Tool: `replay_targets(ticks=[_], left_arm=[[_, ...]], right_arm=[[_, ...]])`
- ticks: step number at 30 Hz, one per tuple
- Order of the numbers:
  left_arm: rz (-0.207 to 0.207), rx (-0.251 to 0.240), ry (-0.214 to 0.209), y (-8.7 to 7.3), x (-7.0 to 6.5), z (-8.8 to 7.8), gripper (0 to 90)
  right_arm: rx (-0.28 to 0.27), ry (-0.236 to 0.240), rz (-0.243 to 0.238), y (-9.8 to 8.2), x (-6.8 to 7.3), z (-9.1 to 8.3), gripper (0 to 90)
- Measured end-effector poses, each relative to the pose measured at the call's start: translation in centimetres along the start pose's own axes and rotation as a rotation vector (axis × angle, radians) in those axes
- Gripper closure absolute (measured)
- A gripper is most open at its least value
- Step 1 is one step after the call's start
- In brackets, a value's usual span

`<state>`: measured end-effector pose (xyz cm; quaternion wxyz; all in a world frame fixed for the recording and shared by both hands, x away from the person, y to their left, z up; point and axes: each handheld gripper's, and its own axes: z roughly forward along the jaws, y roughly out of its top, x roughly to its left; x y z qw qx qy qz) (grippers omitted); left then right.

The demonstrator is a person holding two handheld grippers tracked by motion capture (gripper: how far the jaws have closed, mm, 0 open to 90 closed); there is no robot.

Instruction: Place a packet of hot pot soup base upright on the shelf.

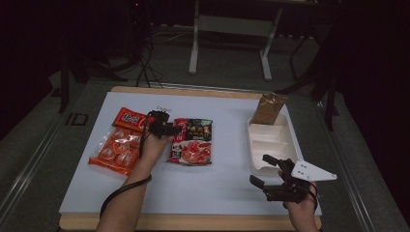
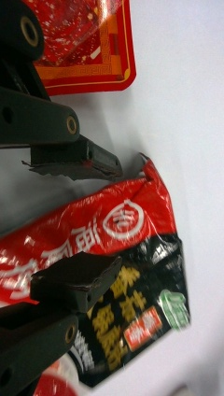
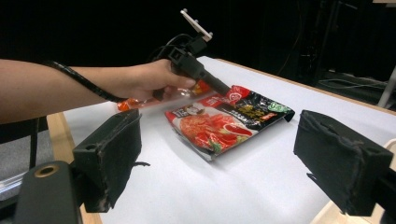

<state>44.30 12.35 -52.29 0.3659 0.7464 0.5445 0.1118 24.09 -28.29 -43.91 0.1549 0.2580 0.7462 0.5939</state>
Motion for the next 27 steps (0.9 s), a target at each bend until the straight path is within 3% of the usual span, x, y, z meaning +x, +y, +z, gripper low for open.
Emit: replay_targets(ticks=[4, 7, 10, 14, 16, 17, 22, 24, 26, 27], left_arm=[[-0.033, 0.016, -0.036, 0.0, 0.3, 0.9, 53.0], [-0.034, 0.069, -0.061, 0.1, 0.1, 1.6, 53.6], [-0.009, 0.097, -0.045, 0.4, -0.5, 1.7, 54.2], [0.016, 0.130, 0.001, 0.7, -1.3, 1.9, 68.4], [0.016, 0.130, 0.001, 0.7, -1.3, 1.9, 70.8], [-0.016, 0.142, 0.031, 1.0, -1.7, 1.9, 76.9], [-0.039, 0.135, 0.026, 1.0, -1.5, 1.8, 82.7], [-0.026, 0.121, 0.050, 1.2, -1.9, 1.4, 85.3], [-0.002, 0.115, 0.051, 1.3, -2.3, 1.1, 86.6], [-0.009, 0.100, 0.047, 1.4, -2.4, 0.9, 86.8]], right_arm=[[0.001, -0.002, 0.002, 0.0, 0.0, 0.0, 14.6], [0.005, -0.002, 0.002, -0.1, -0.1, 0.1, 14.6], [0.007, 0.000, 0.000, -0.1, -0.1, 0.2, 14.6], [0.013, 0.006, -0.003, -0.1, 0.0, 0.3, 14.6], [0.015, 0.009, -0.003, -0.1, 0.0, 0.4, 14.6], [0.015, 0.010, 0.000, -0.1, 0.0, 0.4, 14.6], [0.016, 0.011, 0.007, -0.1, 0.0, 0.4, 14.6], [0.022, 0.011, 0.008, -0.2, -0.1, 0.4, 14.6], [0.021, 0.011, 0.012, -0.3, -0.2, 0.4, 14.6], [0.021, 0.011, 0.014, -0.3, -0.3, 0.5, 14.6]])
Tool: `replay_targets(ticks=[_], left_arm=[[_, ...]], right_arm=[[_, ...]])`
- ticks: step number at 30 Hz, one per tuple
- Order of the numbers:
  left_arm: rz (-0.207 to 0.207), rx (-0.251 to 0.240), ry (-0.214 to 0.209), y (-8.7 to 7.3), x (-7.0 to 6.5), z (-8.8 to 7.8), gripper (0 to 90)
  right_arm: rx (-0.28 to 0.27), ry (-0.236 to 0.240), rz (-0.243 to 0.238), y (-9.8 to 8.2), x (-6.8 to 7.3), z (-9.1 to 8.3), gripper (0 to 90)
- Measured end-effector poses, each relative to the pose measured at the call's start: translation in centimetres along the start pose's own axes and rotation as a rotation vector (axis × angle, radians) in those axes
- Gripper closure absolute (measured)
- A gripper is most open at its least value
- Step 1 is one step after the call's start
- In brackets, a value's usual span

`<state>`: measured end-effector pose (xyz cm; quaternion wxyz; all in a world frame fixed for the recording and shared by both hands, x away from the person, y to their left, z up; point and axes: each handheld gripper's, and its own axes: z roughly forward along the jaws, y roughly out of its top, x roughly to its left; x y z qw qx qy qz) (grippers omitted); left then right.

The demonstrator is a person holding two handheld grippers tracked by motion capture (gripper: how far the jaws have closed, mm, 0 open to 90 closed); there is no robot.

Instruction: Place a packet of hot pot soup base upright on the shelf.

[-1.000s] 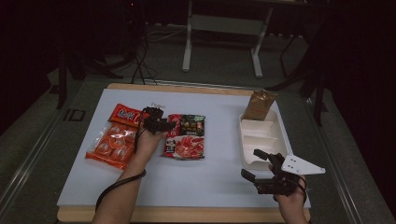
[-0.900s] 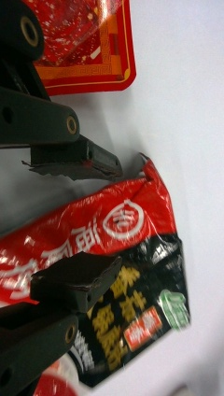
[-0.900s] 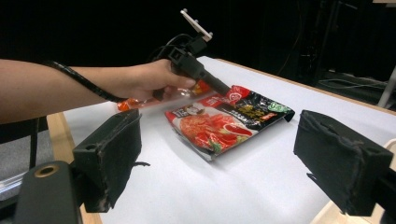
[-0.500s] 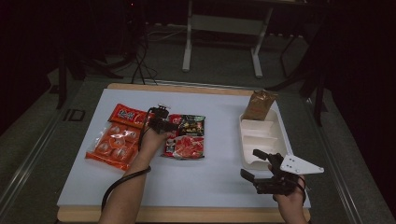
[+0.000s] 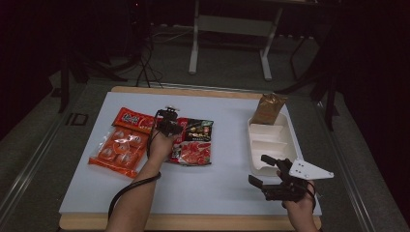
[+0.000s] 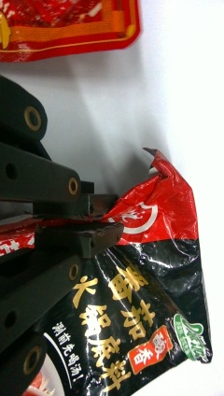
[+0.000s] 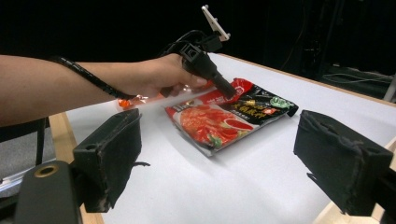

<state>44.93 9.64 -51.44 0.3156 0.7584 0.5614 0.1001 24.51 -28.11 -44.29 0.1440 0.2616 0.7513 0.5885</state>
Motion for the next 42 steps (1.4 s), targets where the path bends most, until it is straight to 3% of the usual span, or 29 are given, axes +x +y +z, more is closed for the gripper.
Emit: replay_targets(ticks=[8, 14, 20, 29, 35, 42], left_arm=[[0.084, -0.050, -0.015, 0.3, -1.4, -1.7, 87.9], [0.083, -0.114, -0.055, 0.2, -2.0, -3.2, 88.3], [0.113, -0.162, -0.108, 0.2, -2.6, -4.7, 88.6], [0.152, -0.228, -0.141, -0.3, -3.7, -7.0, 88.7], [0.164, -0.253, -0.170, -0.7, -3.9, -8.0, 88.8], [0.177, -0.308, -0.224, -1.5, -4.4, -9.4, 88.8]], right_arm=[[-0.004, -0.003, -0.002, 0.1, 0.0, -0.1, 14.7], [-0.006, 0.001, -0.001, 0.1, 0.0, -0.1, 14.8], [-0.008, 0.002, -0.002, 0.2, 0.0, -0.1, 15.2], [-0.017, -0.012, -0.018, 0.4, 0.0, -0.1, 15.3], [-0.021, -0.038, -0.055, 0.5, 0.0, -0.2, 19.1], [0.012, -0.090, -0.050, 0.8, 0.0, -0.2, 15.6]])
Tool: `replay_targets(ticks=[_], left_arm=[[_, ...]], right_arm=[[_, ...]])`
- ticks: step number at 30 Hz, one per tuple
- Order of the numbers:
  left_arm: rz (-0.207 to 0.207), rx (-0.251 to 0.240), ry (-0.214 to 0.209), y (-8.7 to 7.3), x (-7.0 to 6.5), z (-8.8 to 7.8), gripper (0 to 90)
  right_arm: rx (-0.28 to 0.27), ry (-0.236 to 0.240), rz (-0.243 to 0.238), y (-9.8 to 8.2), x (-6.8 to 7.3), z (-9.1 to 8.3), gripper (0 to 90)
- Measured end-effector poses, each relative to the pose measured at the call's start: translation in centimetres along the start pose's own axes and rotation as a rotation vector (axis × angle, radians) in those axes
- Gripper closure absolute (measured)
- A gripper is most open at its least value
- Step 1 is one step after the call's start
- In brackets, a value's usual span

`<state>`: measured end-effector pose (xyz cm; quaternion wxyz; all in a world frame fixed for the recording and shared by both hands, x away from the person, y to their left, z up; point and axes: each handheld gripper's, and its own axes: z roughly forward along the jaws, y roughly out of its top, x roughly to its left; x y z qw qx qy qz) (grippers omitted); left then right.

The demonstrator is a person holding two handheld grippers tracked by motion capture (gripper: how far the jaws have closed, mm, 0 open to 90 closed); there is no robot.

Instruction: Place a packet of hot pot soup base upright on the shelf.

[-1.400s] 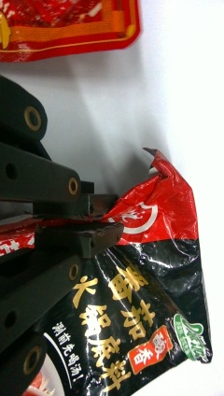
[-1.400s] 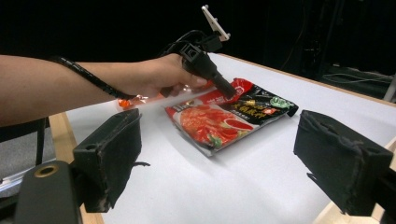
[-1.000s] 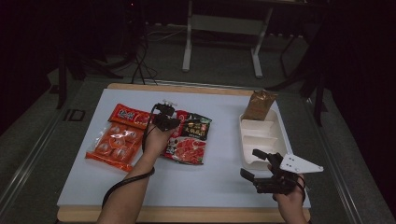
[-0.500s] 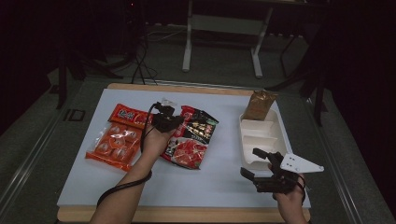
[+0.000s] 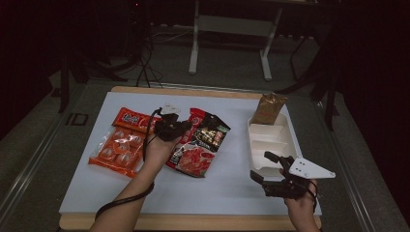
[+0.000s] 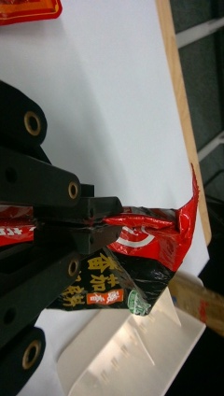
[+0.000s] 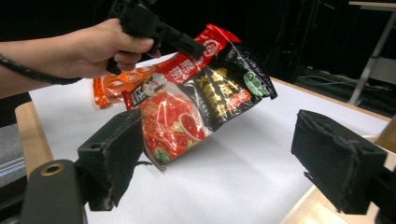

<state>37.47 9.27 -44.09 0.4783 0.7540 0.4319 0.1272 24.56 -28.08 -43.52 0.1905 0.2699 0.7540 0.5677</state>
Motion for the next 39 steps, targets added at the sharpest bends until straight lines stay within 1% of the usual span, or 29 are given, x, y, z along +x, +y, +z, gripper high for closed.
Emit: replay_targets(ticks=[1, 3, 4, 7, 8, 10, 12, 13, 14, 15, 16, 17, 19, 21, 23, 24, 25, 26, 27, 28, 29, 31, 32, 33, 34, 35, 36, 37, 39], left_arm=[[0.000, 0.000, 0.000, 0.0, 0.0, 0.0, 88.8], [0.016, -0.025, -0.026, -0.1, -0.6, -0.7, 88.7], [0.020, -0.041, -0.032, -0.1, -0.9, -1.1, 88.8], [0.029, -0.056, -0.045, -0.2, -1.3, -1.6, 88.7], [0.032, -0.060, -0.058, -0.3, -1.4, -1.7, 88.8], [0.034, -0.070, -0.062, -0.3, -1.6, -2.1, 88.7], [0.025, -0.089, -0.086, -0.4, -1.8, -2.5, 88.7], [0.025, -0.089, -0.086, -0.4, -1.8, -2.5, 88.7], [0.010, -0.114, -0.109, -0.4, -1.9, -3.0, 88.7], [0.006, -0.121, -0.117, -0.4, -1.9, -3.1, 88.7], [-0.003, -0.132, -0.129, -0.4, -2.0, -3.3, 88.7], [-0.011, -0.150, -0.149, -0.4, -2.0, -3.5, 88.7], [-0.021, -0.164, -0.176, -0.3, -2.3, -3.7, 88.6], [-0.019, -0.178, -0.204, -0.3, -2.6, -3.9, 88.7], [-0.015, -0.195, -0.214, -0.2, -3.0, -4.0, 88.6], [-0.014, -0.194, -0.226, 0.0, -3.2, -4.1, 88.6], [-0.008, -0.201, -0.225, 0.0, -3.5, -4.1, 88.7], [-0.006, -0.202, -0.233, 0.0, -3.6, -4.1, 88.7], [-0.007, -0.199, -0.248, 0.1, -3.7, -4.1, 88.7], [-0.013, -0.203, -0.250, 0.1, -3.8, -4.2, 88.7], [-0.018, -0.208, -0.273, 0.0, -3.9, -4.2, 88.6], [-0.031, -0.222, -0.294, -0.1, -4.2, -4.2, 88.6], [-0.028, -0.229, -0.307, -0.1, -4.2, -4.2, 88.6], [-0.028, -0.236, -0.327, -0.1, -4.4, -4.3, 88.6], [-0.026, -0.243, -0.332, -0.1, -4.5, -4.3, 88.6], [-0.029, -0.250, -0.350, -0.2, -4.6, -4.3, 88.6], [-0.028, -0.249, -0.363, -0.1, -4.7, -4.3, 88.6], [-0.026, -0.254, -0.367, -0.1, -4.8, -4.3, 88.6], [-0.033, -0.266, -0.399, -0.1, -5.0, -4.3, 88.6]], right_arm=[[0.000, 0.000, 0.000, 0.0, 0.0, 0.0, 15.6], [0.002, -0.021, 0.001, 0.4, 0.0, -0.1, 14.3], [-0.002, -0.044, -0.005, 0.7, 0.0, -0.1, 14.1], [0.006, -0.043, -0.009, 1.1, 0.1, 0.0, 13.6], [0.004, -0.061, -0.019, 1.4, 0.2, 0.1, 13.5], [-0.013, -0.052, -0.010, 1.9, 0.2, 0.2, 13.5], [-0.023, -0.036, 0.012, 2.3, 0.2, 0.3, 12.1], [-0.023, -0.036, 0.012, 2.3, 0.2, 0.3, 12.1], [-0.044, 0.007, 0.061, 2.9, 0.1, 0.5, 10.0], [-0.044, 0.007, 0.061, 2.9, 0.1, 0.5, 10.0], [-0.023, -0.001, 0.071, 3.1, 0.1, 0.9, 10.0], [-0.023, -0.001, 0.071, 3.1, 0.1, 0.9, 10.0], [-0.032, -0.007, 0.083, 3.3, 0.0, 1.2, 14.1], [-0.023, -0.007, 0.083, 3.5, -0.1, 1.5, 15.0], [-0.019, 0.002, 0.086, 3.7, -0.2, 1.8, 22.1], [-0.022, -0.006, 0.082, 3.7, -0.2, 1.9, 23.2], [-0.017, 0.005, 0.088, 3.8, -0.3, 2.1, 27.3], [-0.011, 0.018, 0.099, 3.8, -0.4, 2.4, 28.5], [-0.008, 0.017, 0.111, 3.9, -0.4, 2.6, 29.3], [-0.007, 0.029, 0.131, 3.9, -0.6, 2.9, 29.5], [-0.007, 0.028, 0.138, 3.9, -0.7, 3.1, 29.8], [0.002, 0.024, 0.148, 3.9, -0.8, 3.6, 32.0], [0.000, 0.019, 0.148, 4.0, -0.9, 3.8, 32.3], [0.003, 0.020, 0.150, 4.0, -1.0, 3.9, 33.9], [0.007, 0.027, 0.152, 4.2, -1.0, 4.1, 36.3], [0.005, 0.029, 0.152, 4.2, -1.0, 4.2, 38.6], [0.008, 0.048, 0.149, 4.3, -1.1, 4.4, 41.1], [0.008, 0.048, 0.143, 4.4, -1.0, 4.5, 41.2], [0.003, 0.046, 0.138, 4.5, -1.0, 4.6, 45.3]])
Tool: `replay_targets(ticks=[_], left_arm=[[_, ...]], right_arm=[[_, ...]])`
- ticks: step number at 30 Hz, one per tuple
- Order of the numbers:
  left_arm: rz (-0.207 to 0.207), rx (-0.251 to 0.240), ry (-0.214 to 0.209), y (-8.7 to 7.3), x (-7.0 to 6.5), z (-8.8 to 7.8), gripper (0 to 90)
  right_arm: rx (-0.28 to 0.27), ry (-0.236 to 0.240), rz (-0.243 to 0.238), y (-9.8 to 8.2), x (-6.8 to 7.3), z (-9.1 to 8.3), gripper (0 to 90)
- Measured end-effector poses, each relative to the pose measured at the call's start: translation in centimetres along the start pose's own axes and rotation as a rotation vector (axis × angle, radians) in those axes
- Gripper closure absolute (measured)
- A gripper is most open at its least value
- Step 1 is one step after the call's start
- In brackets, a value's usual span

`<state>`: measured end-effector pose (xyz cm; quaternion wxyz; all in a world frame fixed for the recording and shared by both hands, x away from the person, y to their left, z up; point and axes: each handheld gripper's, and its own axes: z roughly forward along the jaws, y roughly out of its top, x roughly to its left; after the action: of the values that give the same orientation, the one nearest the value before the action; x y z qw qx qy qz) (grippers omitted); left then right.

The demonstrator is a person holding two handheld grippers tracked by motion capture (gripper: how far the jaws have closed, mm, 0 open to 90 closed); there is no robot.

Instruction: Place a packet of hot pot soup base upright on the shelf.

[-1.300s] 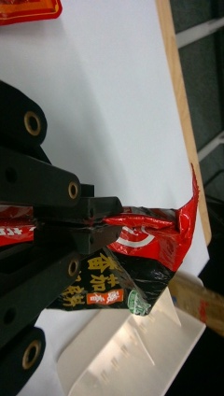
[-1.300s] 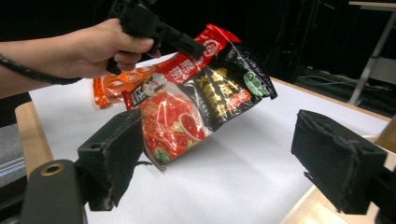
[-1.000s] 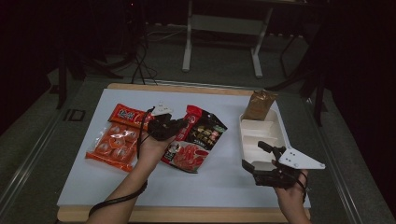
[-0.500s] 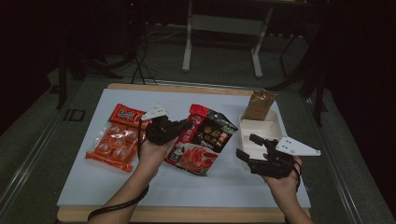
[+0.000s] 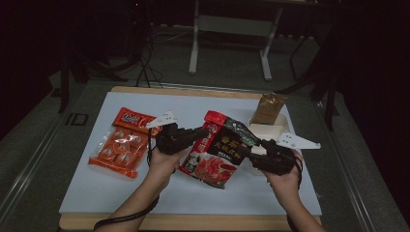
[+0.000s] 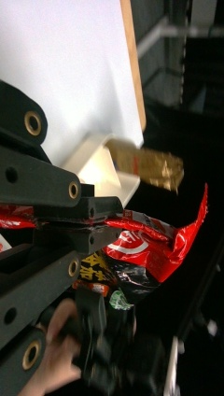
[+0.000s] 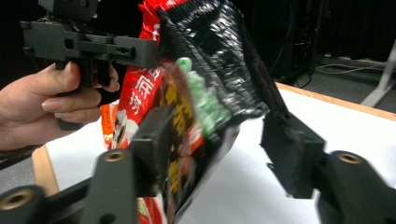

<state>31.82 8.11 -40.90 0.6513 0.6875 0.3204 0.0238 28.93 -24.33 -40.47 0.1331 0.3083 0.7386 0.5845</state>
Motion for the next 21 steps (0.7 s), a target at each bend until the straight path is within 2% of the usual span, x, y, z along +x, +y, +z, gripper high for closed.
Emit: replay_targets(ticks=[2, 5, 7, 8, 10, 17, 18, 21], left_arm=[[-0.007, -0.013, -0.008, 0.0, -0.1, 0.0, 88.6], [-0.014, -0.025, -0.023, 0.0, -0.2, 0.0, 88.5], [-0.023, -0.039, -0.033, -0.2, -0.1, 0.0, 88.4], [-0.025, -0.031, -0.034, -0.2, 0.0, 0.0, 88.4], [-0.033, -0.039, -0.040, -0.3, 0.1, 0.0, 88.4], [-0.025, -0.034, -0.080, -0.4, 0.4, -0.1, 87.6], [-0.018, -0.034, -0.076, -0.5, 0.3, -0.1, 87.1], [-0.005, -0.031, -0.081, -0.5, 0.3, -0.3, 85.1]], right_arm=[[0.001, 0.002, -0.004, 0.1, 0.0, 0.0, 49.3], [-0.027, 0.022, -0.001, 0.4, 0.1, -0.3, 55.5], [-0.044, 0.018, -0.013, 0.7, 0.3, -0.6, 62.5], [-0.052, 0.026, -0.017, 0.9, 0.4, -0.7, 66.6], [-0.045, 0.025, -0.032, 1.2, 0.7, -0.9, 72.3], [-0.047, 0.034, -0.036, 2.1, 1.0, -1.3, 76.2], [-0.036, 0.031, -0.052, 2.4, 1.2, -1.4, 76.8], [-0.031, 0.040, -0.051, 2.8, 1.3, -1.5, 77.1]])
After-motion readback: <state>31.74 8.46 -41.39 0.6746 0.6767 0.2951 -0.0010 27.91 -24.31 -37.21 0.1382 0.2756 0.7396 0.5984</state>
